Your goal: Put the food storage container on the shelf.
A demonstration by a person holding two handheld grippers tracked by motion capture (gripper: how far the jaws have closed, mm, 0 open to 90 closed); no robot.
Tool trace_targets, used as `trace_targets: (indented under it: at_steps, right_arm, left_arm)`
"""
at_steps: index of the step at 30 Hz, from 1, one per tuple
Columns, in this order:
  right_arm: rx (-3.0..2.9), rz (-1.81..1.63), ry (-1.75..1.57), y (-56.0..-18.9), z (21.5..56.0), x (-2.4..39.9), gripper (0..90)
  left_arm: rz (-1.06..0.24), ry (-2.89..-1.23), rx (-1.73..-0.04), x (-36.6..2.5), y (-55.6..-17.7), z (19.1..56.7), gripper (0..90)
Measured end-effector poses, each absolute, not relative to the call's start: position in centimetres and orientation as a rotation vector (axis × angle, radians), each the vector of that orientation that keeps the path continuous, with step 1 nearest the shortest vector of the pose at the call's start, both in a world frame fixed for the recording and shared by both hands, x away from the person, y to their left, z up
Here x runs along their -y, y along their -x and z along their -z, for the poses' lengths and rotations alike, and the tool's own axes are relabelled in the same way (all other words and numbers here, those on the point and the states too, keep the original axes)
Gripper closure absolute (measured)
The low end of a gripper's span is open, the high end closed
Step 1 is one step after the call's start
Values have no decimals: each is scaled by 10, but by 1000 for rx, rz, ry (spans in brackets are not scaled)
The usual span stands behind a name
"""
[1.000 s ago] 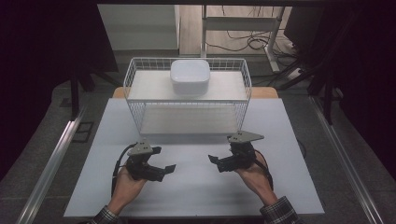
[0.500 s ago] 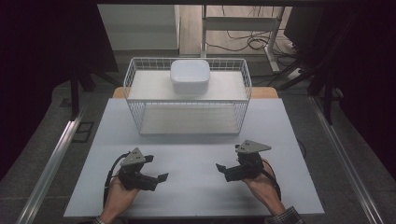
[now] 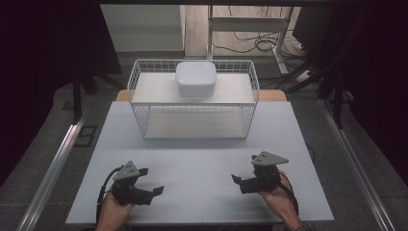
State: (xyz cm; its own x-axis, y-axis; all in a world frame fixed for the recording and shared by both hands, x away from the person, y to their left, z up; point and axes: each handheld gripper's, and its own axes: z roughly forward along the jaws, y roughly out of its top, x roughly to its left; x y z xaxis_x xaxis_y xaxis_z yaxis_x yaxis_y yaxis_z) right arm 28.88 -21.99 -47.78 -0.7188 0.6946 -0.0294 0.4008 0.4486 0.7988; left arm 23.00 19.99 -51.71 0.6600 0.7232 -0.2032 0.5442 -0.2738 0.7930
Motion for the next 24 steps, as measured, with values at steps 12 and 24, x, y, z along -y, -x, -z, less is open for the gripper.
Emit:
trace_targets:
  at_steps: [12, 24]
  right_arm:
    - [-2363, -1095, -969, -277, 486, 238, 0]
    - [-2371, -1019, -1036, -263, 498, 258, 0]
  left_arm:
    - [-186, -1973, -1041, -209, -216, 530, 66]
    - [-151, -2020, -1068, -211, -210, 539, 64]
